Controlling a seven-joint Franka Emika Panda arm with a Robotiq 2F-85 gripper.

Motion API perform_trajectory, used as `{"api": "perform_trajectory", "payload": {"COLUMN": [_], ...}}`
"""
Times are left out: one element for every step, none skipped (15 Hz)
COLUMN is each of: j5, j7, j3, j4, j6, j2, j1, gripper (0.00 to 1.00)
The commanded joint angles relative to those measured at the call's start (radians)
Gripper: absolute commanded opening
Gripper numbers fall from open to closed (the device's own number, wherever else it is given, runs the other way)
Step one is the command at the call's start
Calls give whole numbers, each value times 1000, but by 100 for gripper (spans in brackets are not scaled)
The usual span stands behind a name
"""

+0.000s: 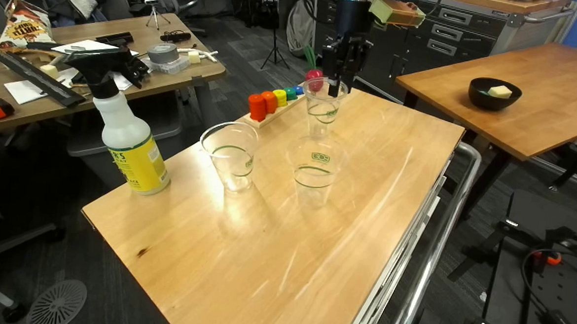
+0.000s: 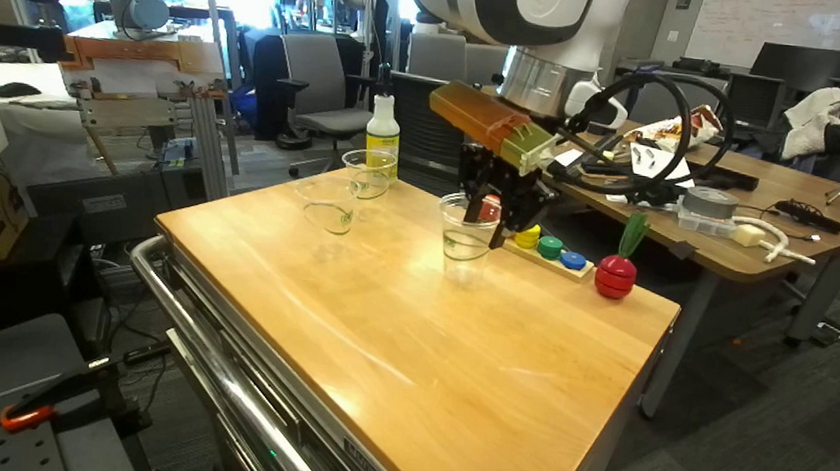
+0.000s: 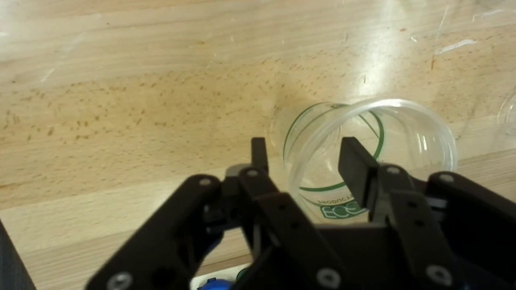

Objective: Stack the cups together

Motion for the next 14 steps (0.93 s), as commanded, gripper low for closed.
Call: {"api": "perform_trajectory", "payload": {"j5": [-9, -8, -10, -16, -20, -27, -28, -32, -29, -32, -38, -46, -52, -57], "j7": [34, 43, 53, 62, 73, 87, 115, 153, 180, 208, 244, 270, 293, 311], "j3": [7, 7, 6, 4, 2, -1, -6, -12, -14, -17, -22, -26, -26, -26], "j4": [6, 5, 4, 5, 6, 9, 23, 38, 52, 70, 91, 106, 127, 143], "j6": [32, 34, 38, 41, 42, 39, 18, -8, -40, -78, -121, -158, -197, -230], "j2": [-7, -7, -5, -3, -2, -1, 3, 3, -2, -8, -17, -31, -39, -53], "j1": [5, 6, 7, 9, 12, 15, 17, 19, 18, 18, 20, 23, 24, 27], "gripper": [19, 12, 11, 8, 6, 3, 7, 7, 7, 7, 6, 6, 6, 6]}}
